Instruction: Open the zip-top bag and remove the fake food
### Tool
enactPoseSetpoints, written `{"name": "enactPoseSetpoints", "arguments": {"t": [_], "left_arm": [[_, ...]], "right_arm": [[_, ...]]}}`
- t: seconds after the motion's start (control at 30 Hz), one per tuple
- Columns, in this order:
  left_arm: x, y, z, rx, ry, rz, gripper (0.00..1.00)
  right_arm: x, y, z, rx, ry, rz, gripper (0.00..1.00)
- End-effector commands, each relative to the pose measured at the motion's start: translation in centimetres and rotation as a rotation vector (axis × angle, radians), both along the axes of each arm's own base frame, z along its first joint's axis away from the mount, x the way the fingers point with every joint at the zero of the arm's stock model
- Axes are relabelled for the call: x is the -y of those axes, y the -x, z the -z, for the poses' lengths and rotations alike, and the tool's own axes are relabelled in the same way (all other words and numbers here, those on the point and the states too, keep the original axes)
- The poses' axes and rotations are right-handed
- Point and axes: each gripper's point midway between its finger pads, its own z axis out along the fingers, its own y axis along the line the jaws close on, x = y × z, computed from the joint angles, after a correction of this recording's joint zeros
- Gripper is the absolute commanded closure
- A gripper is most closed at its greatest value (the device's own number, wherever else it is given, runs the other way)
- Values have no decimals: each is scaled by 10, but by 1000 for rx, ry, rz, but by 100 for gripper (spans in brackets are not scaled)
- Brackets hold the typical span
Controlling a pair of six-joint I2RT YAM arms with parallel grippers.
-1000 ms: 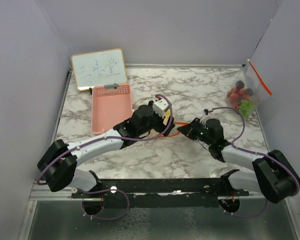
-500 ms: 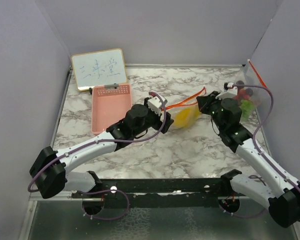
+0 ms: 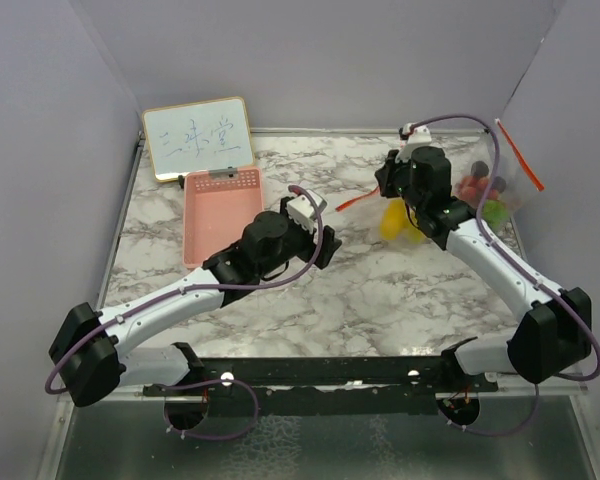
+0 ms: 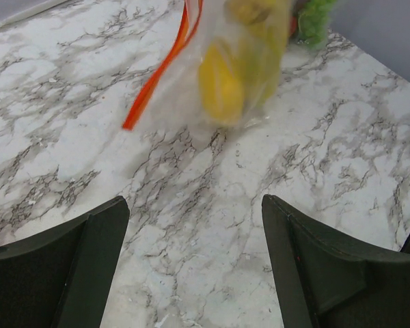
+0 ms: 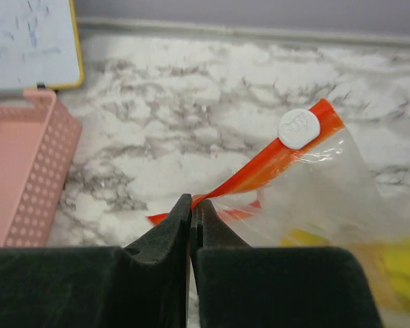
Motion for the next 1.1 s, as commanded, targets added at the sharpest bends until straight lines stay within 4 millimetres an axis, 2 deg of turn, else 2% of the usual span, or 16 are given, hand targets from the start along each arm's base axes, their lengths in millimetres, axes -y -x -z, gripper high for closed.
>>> {"name": "enactPoseSetpoints", "arguments": {"t": [0.0,0.13,0.3,0.5,0.67,0.77,0.8,0.9,0.93,1.0,1.07], "left_arm": [[-13,2,-1,7,-7,-44,18],[-14,1,0,9,-12,-55,18],[-3,-1,2,-2,-6,-23,4],[2,-4,9,-21,-8,-26,3],[-1,-7,12,-21,-14,-48,1],[-3,-9,21,-30,-34,-61,1],[-4,-10,25,-34,-43,-70,1],[-7,-12,34,-41,-58,-93,1],[-8,-12,34,-41,-57,-96,1],[-9,-12,36,-44,-56,-103,1],[-9,-13,37,-45,-54,-109,1]], "right_arm": [[-21,20,39,-86,-8,-148,98],[-14,27,41,-83,-7,-128,98],[-10,30,51,-100,26,-119,98],[-32,28,77,-152,59,-252,98],[-50,27,109,-222,56,-348,98],[-53,24,124,-255,47,-346,97],[-52,22,125,-256,47,-338,93],[-49,17,123,-241,57,-313,66],[-48,16,122,-238,64,-307,61],[-46,16,124,-242,84,-306,55],[-43,17,127,-246,101,-297,53]]}}
